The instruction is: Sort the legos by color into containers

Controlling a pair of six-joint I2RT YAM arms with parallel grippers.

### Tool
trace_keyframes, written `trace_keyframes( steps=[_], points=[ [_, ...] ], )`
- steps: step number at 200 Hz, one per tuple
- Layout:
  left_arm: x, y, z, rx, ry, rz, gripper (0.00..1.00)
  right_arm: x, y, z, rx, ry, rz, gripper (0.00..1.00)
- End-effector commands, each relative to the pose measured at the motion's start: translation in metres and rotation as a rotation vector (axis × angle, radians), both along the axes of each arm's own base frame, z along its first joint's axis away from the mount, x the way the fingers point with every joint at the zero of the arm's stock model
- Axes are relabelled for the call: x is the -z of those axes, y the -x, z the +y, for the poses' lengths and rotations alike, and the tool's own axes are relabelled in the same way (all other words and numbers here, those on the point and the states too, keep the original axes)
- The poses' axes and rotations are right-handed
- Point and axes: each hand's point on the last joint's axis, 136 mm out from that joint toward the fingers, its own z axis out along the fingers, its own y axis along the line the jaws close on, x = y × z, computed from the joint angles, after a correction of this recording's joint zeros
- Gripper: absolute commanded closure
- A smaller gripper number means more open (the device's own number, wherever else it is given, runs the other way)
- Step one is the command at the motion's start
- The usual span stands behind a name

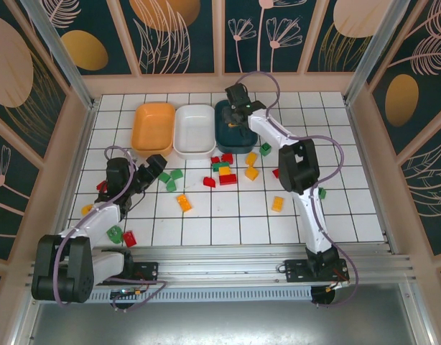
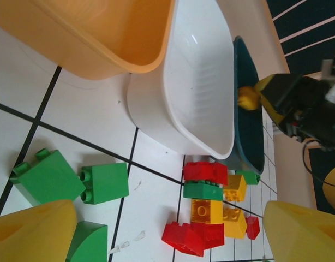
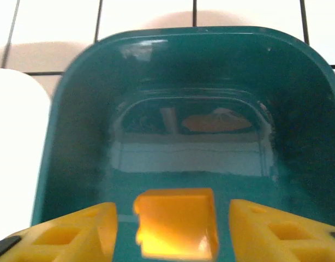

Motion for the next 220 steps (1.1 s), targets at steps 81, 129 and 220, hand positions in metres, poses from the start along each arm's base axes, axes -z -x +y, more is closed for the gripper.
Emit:
trace_keyframes(
  steps=[81, 129, 220],
  points=[
    [-0.049, 0.015, -0.055, 0.182, -0.007, -0.224, 0.11, -0.056, 0.106, -0.146, 0.376, 0.036, -0.027, 0.39],
    [-0.056, 0.046, -0.157, 0.46, 0.001, -0.293, 0.12, 0.005, 0.228, -0.289, 0.775, -0.075, 0.167, 0.39],
    [-0.044, 0.047, -0.156, 0.441, -0.139, -0.284, 0.08, 0.07, 0.277, -0.331, 0.968, -0.129, 0.287, 0.34]
  ],
)
